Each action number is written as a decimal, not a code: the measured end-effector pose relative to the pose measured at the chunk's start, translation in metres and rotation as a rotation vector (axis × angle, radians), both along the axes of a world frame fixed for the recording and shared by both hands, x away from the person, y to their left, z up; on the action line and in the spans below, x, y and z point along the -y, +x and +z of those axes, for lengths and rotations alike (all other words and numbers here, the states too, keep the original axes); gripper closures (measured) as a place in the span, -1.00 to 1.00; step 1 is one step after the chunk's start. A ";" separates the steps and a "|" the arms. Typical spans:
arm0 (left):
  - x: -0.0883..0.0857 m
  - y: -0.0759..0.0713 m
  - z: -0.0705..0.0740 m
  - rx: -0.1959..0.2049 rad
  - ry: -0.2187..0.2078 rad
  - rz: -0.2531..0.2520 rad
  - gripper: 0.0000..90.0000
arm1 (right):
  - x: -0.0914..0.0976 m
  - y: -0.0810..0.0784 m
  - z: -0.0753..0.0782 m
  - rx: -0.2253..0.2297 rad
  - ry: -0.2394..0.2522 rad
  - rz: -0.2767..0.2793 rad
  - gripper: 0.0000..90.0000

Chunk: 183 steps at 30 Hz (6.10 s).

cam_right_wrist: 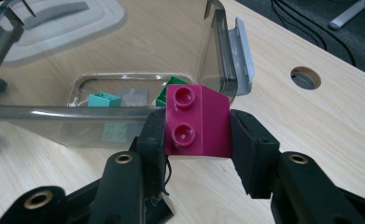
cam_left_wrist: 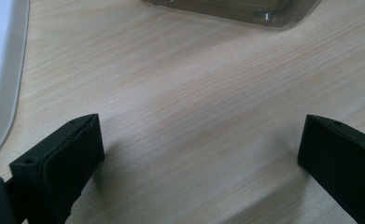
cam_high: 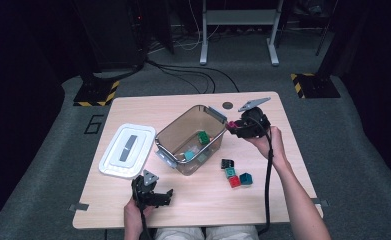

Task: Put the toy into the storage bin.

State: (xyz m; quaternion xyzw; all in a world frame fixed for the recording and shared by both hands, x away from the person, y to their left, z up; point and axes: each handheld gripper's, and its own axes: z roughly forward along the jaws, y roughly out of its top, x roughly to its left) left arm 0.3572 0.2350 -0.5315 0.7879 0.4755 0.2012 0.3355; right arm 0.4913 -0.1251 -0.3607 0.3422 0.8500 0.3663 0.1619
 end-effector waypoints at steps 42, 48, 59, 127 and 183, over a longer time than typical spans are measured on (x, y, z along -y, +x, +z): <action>0.000 0.001 0.000 -0.001 -0.001 0.000 -1.00 | -0.051 0.034 0.005 -0.031 0.003 0.054 0.30; 0.000 0.001 0.000 -0.002 -0.001 0.000 -1.00 | -0.059 0.036 0.001 -0.044 -0.005 0.059 0.30; 0.000 0.001 0.000 0.000 -0.002 0.006 -1.00 | -0.072 0.039 -0.010 -0.077 -0.043 0.054 0.29; 0.000 0.002 0.000 -0.001 0.002 0.003 -1.00 | 0.030 -0.048 -0.081 -0.115 -0.034 -0.021 -0.84; 0.000 0.002 0.000 -0.001 0.002 0.003 -1.00 | 0.040 -0.063 -0.141 -0.172 -0.101 0.003 0.29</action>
